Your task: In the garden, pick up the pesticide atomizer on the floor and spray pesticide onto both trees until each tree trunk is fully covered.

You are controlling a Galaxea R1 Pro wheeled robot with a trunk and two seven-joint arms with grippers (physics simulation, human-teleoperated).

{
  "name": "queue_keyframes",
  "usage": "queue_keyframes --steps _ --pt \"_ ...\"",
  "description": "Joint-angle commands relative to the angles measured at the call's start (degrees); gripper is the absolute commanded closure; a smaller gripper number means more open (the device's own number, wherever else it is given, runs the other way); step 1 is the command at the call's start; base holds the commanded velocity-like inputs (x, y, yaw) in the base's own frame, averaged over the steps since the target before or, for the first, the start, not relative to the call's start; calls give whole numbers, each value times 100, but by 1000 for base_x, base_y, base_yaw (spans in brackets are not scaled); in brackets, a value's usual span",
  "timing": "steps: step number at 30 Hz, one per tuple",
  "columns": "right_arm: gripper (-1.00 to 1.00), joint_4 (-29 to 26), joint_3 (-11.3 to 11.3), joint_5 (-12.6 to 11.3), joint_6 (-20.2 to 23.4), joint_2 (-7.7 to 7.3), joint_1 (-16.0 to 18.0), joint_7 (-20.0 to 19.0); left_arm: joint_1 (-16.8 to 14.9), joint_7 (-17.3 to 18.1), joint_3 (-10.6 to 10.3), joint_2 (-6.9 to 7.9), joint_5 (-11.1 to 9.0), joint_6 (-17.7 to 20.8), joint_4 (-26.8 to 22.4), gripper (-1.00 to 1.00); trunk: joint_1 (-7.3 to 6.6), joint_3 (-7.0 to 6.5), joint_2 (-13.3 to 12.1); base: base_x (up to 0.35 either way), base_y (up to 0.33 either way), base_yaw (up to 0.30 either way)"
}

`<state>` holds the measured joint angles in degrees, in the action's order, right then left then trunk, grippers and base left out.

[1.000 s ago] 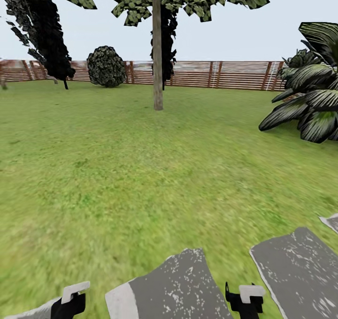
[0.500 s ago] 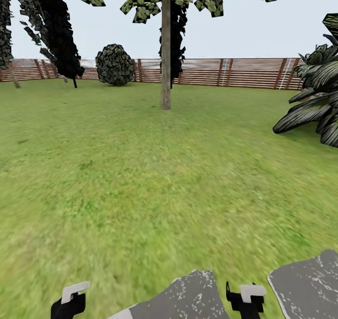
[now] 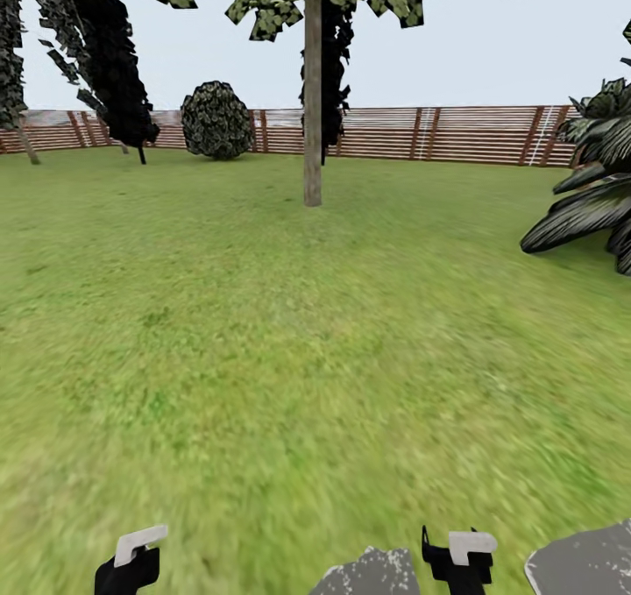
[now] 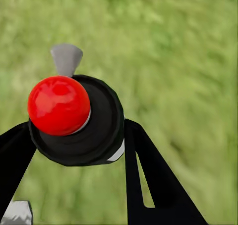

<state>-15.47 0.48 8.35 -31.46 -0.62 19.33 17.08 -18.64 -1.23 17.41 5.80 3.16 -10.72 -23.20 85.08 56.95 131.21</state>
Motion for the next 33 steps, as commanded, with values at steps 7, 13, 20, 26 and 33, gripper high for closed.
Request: queue_keyframes --steps 7,13,20,26,33 --pt "-100 5 4 13 0 0 0 -7 -1 0 3 0 -3 0 -1 100 0 35 0 335 0 81" --pt "-100 16 13 32 0 -24 0 -27 1 0 1 0 0 0 -1 100 0 38 0 335 0 7" --pt "-100 17 14 35 0 -35 0 -30 0 0 0 -1 0 0 -1 100 0 38 0 335 0 1" --pt "-100 18 20 37 0 -51 0 -30 -2 0 -1 0 0 0 -1 100 0 38 0 335 0 0" --pt "-100 17 22 42 0 -53 0 -30 0 0 -1 -1 0 0 -1 100 0 38 0 335 0 0"
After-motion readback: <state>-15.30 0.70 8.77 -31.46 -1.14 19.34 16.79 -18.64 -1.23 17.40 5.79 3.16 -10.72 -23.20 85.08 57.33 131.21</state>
